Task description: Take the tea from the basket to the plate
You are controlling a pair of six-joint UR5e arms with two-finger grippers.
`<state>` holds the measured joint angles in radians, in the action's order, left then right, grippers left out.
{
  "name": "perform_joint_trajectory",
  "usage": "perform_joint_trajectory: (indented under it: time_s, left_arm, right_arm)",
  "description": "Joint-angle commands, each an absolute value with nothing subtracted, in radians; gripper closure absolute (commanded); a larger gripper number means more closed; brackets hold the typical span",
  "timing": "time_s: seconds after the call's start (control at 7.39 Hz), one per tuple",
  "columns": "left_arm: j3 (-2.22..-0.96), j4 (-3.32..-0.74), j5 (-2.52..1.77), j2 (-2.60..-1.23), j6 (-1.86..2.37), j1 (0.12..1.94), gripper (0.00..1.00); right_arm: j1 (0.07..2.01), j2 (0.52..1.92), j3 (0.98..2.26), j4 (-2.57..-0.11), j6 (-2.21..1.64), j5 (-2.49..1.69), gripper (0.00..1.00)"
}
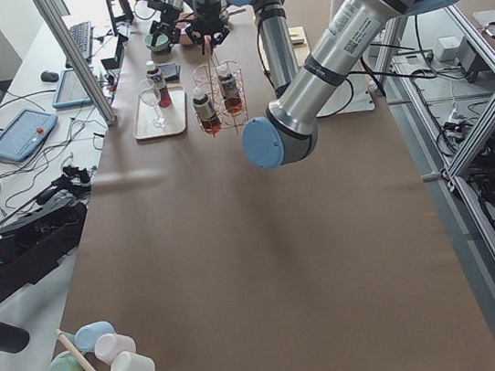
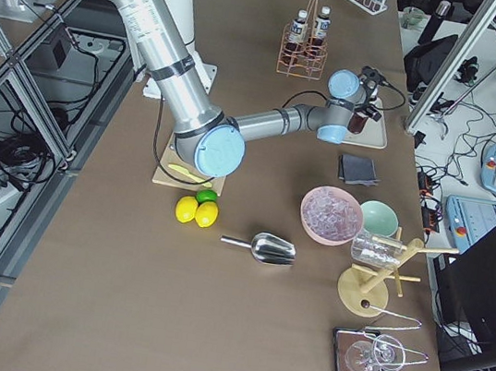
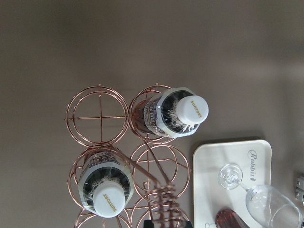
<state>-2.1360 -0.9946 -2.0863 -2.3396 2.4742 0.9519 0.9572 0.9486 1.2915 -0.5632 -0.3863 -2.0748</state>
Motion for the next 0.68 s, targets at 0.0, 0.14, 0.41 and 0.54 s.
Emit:
perform_joint_trajectory:
  time_s: [0.0,0.14,0.41,0.54]
  left_arm:
    - [-2.102,-0.989,-2.15,-2.162,2.175,1.165,1.0]
    - [-2.038,-0.992,-2.195,-2.099,1.994,1.281,1.0]
    - [-1.796,-1.038,-2.21,-2.075,1.695,1.469,1.0]
    - [-1.637,-1.19,-2.226,-2.075,1.657,1.533,1.0]
  right_arm:
    - [1.014,1.093,1.527,-0.928,-0.397,-2.253,0.01]
    - [1.05,1.17,1.586,-1.006,-0.396,-2.319,0.01]
    - [1.13,1.323,1.74,-1.24,-0.384,-2.413,0.01]
    - [1.155,1.43,1.802,-1.256,-0.383,-2.424,0.01]
